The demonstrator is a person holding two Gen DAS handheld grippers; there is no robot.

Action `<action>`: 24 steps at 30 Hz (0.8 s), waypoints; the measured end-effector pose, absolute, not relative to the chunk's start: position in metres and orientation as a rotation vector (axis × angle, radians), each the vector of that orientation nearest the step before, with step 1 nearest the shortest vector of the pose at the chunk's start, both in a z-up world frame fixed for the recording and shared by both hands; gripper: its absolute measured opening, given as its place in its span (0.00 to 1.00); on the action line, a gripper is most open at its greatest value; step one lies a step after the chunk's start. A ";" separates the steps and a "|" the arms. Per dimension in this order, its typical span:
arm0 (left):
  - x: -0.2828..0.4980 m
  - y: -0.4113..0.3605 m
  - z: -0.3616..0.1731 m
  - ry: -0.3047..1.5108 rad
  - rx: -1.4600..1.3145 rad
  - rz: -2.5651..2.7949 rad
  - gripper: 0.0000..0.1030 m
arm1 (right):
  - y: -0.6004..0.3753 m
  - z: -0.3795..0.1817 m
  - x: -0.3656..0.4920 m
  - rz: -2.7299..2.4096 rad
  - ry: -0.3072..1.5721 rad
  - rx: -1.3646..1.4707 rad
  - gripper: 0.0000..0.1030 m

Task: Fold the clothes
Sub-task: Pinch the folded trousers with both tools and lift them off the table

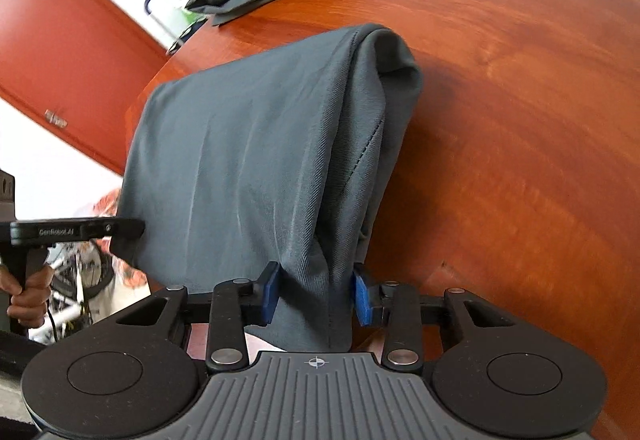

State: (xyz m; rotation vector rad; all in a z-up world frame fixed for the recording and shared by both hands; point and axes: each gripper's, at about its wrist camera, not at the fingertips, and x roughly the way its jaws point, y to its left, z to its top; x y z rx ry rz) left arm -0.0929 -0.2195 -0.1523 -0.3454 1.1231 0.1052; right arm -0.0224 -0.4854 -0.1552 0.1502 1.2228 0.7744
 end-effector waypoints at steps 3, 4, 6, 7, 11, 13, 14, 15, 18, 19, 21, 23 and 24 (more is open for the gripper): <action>-0.092 -0.211 -0.151 1.132 -0.305 0.055 0.49 | -0.484 -0.154 -0.038 0.736 1.223 0.183 0.39; -0.090 -0.210 -0.153 1.140 -0.294 0.033 0.46 | -0.483 -0.154 -0.043 0.724 1.224 0.194 0.38; -0.089 -0.206 -0.154 1.164 -0.278 -0.019 0.39 | -0.482 -0.153 -0.053 0.699 1.225 0.216 0.35; -0.087 -0.204 -0.154 1.177 -0.262 -0.045 0.35 | -0.481 -0.152 -0.061 0.683 1.225 0.227 0.34; -0.085 -0.200 -0.156 1.224 -0.174 -0.148 0.31 | -0.470 -0.147 -0.095 0.594 1.233 0.287 0.27; -0.087 -0.194 -0.156 1.239 -0.128 -0.207 0.30 | -0.462 -0.145 -0.114 0.537 1.224 0.309 0.26; -0.087 -0.190 -0.156 1.244 -0.107 -0.238 0.30 | -0.458 -0.144 -0.125 0.504 1.219 0.331 0.25; -0.087 -0.186 -0.156 1.253 -0.090 -0.264 0.30 | -0.454 -0.143 -0.136 0.471 1.213 0.354 0.25; -0.088 -0.172 -0.155 1.273 -0.047 -0.331 0.27 | -0.442 -0.146 -0.165 0.403 1.209 0.435 0.22; -0.090 -0.168 -0.155 1.277 -0.032 -0.353 0.27 | -0.438 -0.147 -0.177 0.381 1.204 0.467 0.22; -0.095 -0.158 -0.156 1.286 -0.007 -0.398 0.27 | -0.431 -0.148 -0.199 0.340 1.189 0.505 0.21; -0.100 -0.150 -0.157 1.291 0.015 -0.441 0.27 | -0.424 -0.148 -0.220 0.305 1.174 0.541 0.19; -0.103 -0.146 -0.158 1.293 0.023 -0.458 0.27 | -0.420 -0.148 -0.229 0.291 1.168 0.557 0.19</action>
